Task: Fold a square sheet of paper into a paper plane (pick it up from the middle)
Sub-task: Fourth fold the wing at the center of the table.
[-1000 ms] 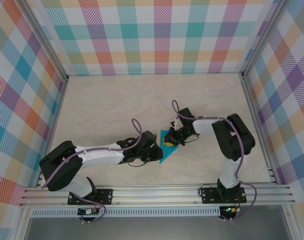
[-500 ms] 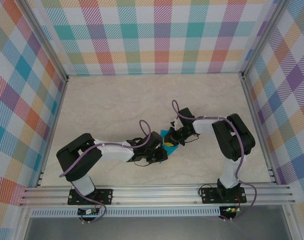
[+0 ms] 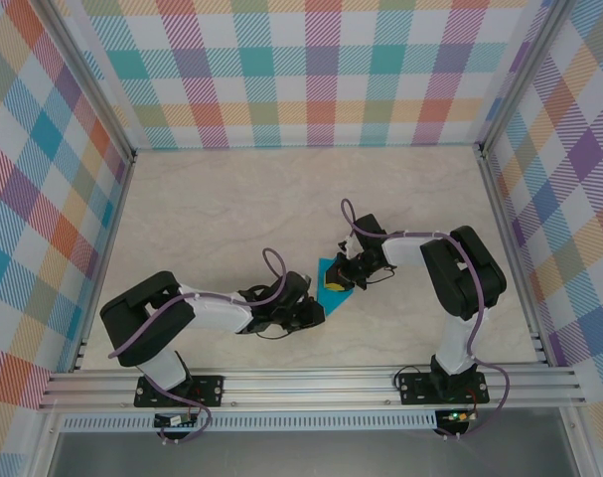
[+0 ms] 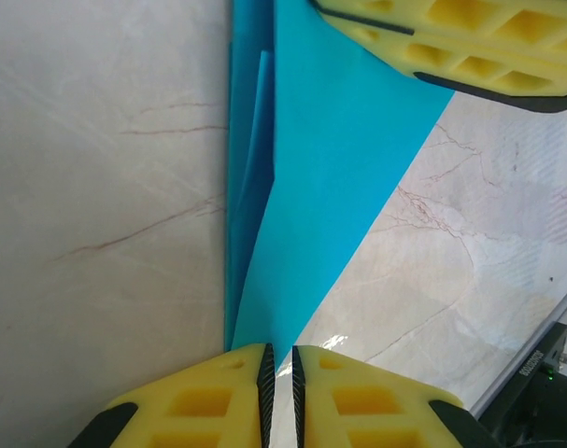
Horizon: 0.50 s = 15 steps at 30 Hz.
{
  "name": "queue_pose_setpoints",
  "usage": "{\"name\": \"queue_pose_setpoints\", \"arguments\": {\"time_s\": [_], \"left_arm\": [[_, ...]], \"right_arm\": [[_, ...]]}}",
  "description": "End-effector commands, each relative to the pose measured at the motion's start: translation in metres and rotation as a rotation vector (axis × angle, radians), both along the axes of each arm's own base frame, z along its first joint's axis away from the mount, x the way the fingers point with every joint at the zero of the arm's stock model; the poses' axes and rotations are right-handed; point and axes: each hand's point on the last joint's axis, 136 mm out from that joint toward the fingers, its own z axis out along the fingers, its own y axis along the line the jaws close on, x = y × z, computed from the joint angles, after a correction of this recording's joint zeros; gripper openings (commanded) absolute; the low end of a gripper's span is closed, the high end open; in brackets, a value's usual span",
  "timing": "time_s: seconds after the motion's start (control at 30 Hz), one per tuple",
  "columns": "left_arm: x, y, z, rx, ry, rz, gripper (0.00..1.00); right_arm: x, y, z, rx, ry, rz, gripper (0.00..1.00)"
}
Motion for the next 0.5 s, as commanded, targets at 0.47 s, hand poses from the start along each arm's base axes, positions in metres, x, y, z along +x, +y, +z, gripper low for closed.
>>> {"name": "queue_pose_setpoints", "arguments": {"time_s": [0.47], "left_arm": [[-0.038, 0.04, -0.002, 0.086, 0.088, -0.028, 0.19]], "right_arm": [[-0.037, -0.056, -0.076, -0.338, 0.135, -0.028, 0.08]]}}
